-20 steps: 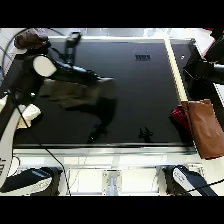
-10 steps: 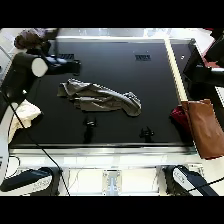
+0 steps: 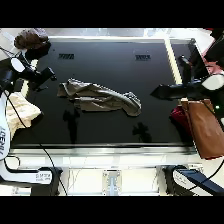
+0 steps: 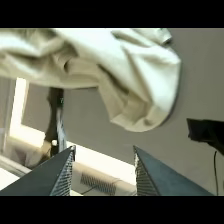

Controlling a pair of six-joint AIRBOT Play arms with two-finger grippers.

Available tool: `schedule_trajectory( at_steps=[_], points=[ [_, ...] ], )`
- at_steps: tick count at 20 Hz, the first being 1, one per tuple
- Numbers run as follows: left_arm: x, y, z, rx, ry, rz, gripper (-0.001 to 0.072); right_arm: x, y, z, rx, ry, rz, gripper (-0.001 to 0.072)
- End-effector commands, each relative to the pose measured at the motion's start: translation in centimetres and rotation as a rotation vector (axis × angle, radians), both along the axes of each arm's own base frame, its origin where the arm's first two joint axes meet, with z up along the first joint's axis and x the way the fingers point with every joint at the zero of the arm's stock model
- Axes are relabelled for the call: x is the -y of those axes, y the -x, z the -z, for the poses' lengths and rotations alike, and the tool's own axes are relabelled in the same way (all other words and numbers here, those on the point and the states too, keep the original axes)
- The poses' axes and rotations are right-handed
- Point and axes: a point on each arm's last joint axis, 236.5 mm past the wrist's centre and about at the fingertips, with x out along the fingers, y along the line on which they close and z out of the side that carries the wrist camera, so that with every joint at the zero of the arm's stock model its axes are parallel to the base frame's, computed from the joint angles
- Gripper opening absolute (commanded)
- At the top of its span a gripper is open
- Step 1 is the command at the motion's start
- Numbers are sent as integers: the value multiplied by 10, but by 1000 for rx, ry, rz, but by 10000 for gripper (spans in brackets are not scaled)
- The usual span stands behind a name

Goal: Fold the shirts.

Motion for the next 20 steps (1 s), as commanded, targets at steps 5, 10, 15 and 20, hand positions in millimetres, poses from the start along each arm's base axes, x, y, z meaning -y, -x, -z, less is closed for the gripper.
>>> schedule_trajectory(
  at_steps=[5, 10, 15, 20],
  points=[
    [26, -27, 80, -73, 218, -9, 708, -45, -22, 13, 88, 9, -41, 407],
    [46, -63, 97, 27, 344, -40, 706, -45, -22, 14, 87, 14, -42, 407],
    [39, -70, 107, 50, 320, -51, 187, -45, -22, 14, 87, 14, -42, 407],
    [40, -70, 103, 67, 291, 4, 12, -44, -20, 21, 65, 23, -50, 407]
  ],
)
